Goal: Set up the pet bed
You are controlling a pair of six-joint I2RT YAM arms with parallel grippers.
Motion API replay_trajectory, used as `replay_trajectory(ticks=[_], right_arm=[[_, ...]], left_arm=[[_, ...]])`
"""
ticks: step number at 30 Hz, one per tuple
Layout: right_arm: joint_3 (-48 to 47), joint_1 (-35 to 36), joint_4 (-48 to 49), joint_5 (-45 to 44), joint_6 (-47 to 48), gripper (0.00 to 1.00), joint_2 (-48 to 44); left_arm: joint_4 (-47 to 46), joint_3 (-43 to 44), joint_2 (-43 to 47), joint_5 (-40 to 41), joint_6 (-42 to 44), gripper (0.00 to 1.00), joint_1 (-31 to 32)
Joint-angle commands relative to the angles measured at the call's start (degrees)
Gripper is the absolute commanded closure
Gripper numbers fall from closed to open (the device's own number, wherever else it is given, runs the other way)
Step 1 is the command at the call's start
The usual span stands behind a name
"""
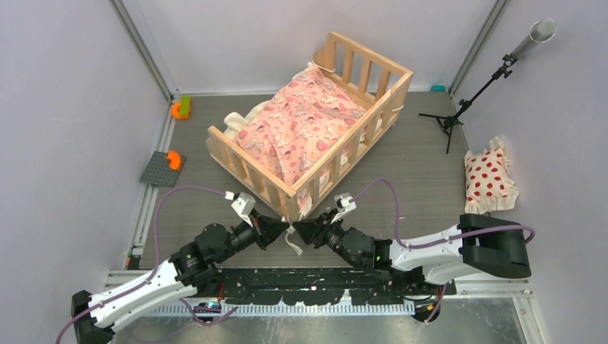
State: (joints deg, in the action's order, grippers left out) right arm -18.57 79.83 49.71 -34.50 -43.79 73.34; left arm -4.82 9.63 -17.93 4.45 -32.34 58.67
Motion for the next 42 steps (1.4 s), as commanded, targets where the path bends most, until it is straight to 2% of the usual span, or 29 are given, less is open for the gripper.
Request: replay_trajectory(ticks=[1,5,10,13,16,18,24,31,42], right_arm=[[-2.29,0.36,1.90,-3.11,-1.47,0.63,1.13],[-3.71,0.41,-1.55,-4.85,-2.31,0.64,1.58],[-3.77,0.41,-0.87,-6.32,-2.66,0.68,1.94],[-3.66,0.37,-0.89,-6.61,-2.64,0.80,1.82],[-3.05,0.41,-1.12,-7.08,-3.27,0.95,1.55],[-2.44,0.36,-1.67,-7.43,-3.95,0.99,1.39],[-2.09,1.04,-7.30,-6.70,-5.34,0.99,-0.06],[-0.98,5.02,-10.20,-8.63,-4.74,0.99,-1.74],[-0.19,8.05,-13.24,-8.66,-4.92,0.99,-6.65]], left_arm=[[-0.03,1.59,0.62,0.32,0.34,1.00,-0.25],[0.31,1.62,0.75,0.24,0.31,1.00,-0.32],[0.43,1.45,1.06,0.38,0.11,1.00,-0.32],[0.42,1.45,1.00,0.44,0.08,1.00,-0.27],[0.18,1.45,1.05,0.56,-0.15,1.00,-0.32],[-0.21,1.45,1.06,0.71,-0.59,1.00,-0.29],[-1.92,1.15,1.70,0.89,-2.04,1.00,-0.32],[-4.05,0.66,1.53,1.10,-2.96,1.00,-0.27],[-10.09,0.23,-3.81,2.51,-2.64,1.00,-0.27]])
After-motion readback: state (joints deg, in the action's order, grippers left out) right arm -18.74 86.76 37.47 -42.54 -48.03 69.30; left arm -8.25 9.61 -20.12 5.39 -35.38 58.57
